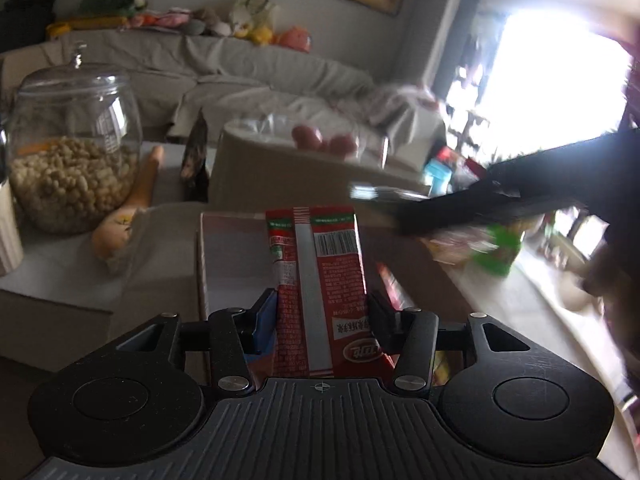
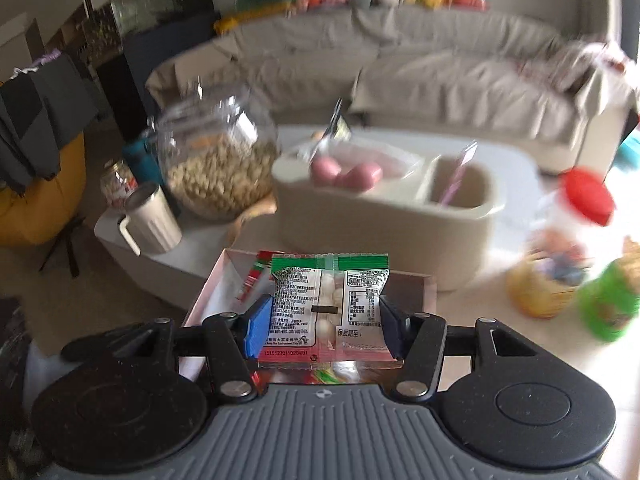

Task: Organize snacks
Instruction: 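Carry both packets over the pink box and open both tools to drop them, then grasp the red-lidded spoon-shaped cup with the left tool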

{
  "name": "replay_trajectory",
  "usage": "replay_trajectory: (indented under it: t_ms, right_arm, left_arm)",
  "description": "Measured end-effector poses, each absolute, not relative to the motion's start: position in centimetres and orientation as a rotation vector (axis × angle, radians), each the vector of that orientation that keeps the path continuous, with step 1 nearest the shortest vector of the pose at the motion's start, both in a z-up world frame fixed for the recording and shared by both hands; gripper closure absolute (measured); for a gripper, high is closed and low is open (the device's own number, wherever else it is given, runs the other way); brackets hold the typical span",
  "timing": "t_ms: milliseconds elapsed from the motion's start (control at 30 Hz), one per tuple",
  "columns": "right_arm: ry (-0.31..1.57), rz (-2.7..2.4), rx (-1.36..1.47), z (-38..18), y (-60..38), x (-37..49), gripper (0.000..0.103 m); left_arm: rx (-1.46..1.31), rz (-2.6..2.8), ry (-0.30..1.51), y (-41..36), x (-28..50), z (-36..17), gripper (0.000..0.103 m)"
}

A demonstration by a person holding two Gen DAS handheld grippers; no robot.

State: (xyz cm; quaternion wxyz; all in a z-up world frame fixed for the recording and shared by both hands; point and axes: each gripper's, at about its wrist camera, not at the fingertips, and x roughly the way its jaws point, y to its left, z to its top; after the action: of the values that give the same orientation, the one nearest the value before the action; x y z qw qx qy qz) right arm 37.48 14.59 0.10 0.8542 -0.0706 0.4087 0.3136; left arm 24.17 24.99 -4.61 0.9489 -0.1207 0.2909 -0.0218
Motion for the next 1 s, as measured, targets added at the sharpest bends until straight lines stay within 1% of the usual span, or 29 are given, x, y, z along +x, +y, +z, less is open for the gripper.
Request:
replay_trajectory:
  t_ms: [67, 167, 233, 300, 367, 400, 433, 567, 700, 867, 1000]
  right_arm:
    - [0.918, 0.656, -0.169, -1.9, 16.6, 39.0, 0.047]
    - [1.026, 0.63, -0.184, -4.8, 18.4, 40.7, 0.047]
    - [1.031, 0.64, -0.195, -5.3, 18.6, 41.0, 0.047]
    - [1.004, 0.687, -0.177, -4.6, 17.8, 40.6, 0.045]
    - [0.947, 0.726, -0.154, -3.0, 16.7, 39.9, 0.037]
    - [0.914, 0.744, -0.148, -2.1, 16.0, 39.4, 0.028]
    - [0.881, 0.759, -0.146, -1.2, 15.4, 38.9, 0.024]
    - [0.807, 0.754, -0.139, 1.6, 11.9, 37.0, 0.024]
    - [0.768, 0.668, -0.115, 2.6, 6.1, 35.7, 0.024]
    - [0.774, 0.488, -0.091, 0.7, -2.8, 34.7, 0.023]
    - [0.829, 0.376, -0.06, -2.1, -8.3, 34.0, 0.024]
  left_arm:
    - [-0.198, -0.035, 0.616, 24.2, 24.5, -4.6, 0.048]
    - [-0.199, -0.037, 0.612, 24.2, 24.3, -4.4, 0.048]
    - [-0.21, -0.032, 0.595, 24.6, 23.9, -4.2, 0.048]
    - [-0.229, -0.025, 0.572, 25.1, 23.5, -3.9, 0.051]
    - [-0.251, -0.023, 0.544, 25.5, 23.0, -3.5, 0.051]
    - [-0.263, -0.023, 0.533, 25.6, 22.7, -3.2, 0.051]
    - [-0.274, -0.022, 0.521, 25.8, 22.6, -2.9, 0.051]
    - [-0.348, 0.026, 0.472, 26.2, 21.4, -1.8, 0.051]
    - [-0.401, 0.039, 0.452, 25.7, 20.0, -0.9, 0.051]
    - [-0.371, -0.05, 0.417, 21.6, 18.1, 0.2, 0.051]
    - [-0.294, -0.228, 0.472, 16.1, 18.6, -0.1, 0.051]
